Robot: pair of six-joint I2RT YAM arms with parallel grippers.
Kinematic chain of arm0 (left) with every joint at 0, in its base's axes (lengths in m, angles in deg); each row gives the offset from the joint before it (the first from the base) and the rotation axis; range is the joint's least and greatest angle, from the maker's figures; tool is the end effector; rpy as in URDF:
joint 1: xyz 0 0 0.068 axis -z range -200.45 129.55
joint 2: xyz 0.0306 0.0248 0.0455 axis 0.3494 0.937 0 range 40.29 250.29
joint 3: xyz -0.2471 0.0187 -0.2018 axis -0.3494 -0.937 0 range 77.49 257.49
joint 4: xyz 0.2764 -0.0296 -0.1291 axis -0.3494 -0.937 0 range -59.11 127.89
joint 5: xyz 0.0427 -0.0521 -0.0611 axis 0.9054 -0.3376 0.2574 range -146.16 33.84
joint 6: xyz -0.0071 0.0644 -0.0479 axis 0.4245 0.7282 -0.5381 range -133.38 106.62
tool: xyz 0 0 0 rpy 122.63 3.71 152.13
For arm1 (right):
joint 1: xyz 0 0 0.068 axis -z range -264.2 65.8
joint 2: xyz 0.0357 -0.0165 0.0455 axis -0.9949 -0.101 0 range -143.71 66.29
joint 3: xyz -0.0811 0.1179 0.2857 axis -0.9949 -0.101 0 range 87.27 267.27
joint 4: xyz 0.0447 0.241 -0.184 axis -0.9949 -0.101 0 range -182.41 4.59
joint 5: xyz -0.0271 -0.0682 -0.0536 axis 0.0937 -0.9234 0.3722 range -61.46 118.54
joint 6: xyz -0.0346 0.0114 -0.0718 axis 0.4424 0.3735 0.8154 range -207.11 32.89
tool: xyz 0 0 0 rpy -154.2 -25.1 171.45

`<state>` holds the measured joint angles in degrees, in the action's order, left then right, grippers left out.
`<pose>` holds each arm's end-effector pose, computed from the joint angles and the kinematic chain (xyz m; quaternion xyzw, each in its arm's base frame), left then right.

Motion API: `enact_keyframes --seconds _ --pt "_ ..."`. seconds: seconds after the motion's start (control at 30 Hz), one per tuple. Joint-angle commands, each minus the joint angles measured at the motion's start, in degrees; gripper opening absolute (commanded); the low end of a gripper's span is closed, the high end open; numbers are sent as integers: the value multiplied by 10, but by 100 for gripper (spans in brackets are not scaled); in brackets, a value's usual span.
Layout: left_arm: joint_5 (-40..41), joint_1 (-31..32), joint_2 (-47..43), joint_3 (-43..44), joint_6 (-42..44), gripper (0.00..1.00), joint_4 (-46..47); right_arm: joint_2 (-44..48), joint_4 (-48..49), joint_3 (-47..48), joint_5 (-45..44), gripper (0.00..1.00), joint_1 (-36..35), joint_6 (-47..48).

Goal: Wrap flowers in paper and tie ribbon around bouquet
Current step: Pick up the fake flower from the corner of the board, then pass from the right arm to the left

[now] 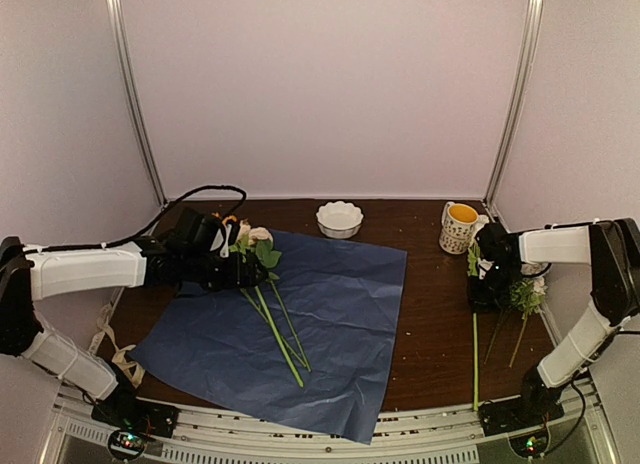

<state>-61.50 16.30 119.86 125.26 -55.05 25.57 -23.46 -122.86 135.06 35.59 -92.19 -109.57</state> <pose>0.2740 -0.2126 0.2175 -0.0214 0.9198 -0.2794 0.2746 0.2985 0.0505 0.1339 0.1196 0.9867 0.0831 0.0728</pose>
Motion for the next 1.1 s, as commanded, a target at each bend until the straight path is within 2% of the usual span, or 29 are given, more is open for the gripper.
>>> enact_keyframes --seconds 0.0,0.27,0.4,0.5,0.6,0.73,0.9,1.07 --pt "-30 1 1 27 28 87 -2 51 -25 0 -19 0 2 0" --pt "-35 2 -34 28 52 88 -3 207 -24 36 -39 0 1 -43" --pt "-77 8 -76 16 76 88 41 278 -22 90 -32 0 -5 -37" --pt "-106 41 -116 12 113 87 99 338 41 105 6 0 -31 -32" --pt "-137 87 -142 20 157 83 157 373 135 106 55 0 -100 -46" --pt "-211 131 -145 38 168 82 241 361 241 123 91 0 -222 -66" --pt "-204 183 -126 65 193 82 281 291 354 158 111 0 -358 -87" --pt "-204 192 -98 84 186 76 288 204 396 232 135 0 -448 -67"
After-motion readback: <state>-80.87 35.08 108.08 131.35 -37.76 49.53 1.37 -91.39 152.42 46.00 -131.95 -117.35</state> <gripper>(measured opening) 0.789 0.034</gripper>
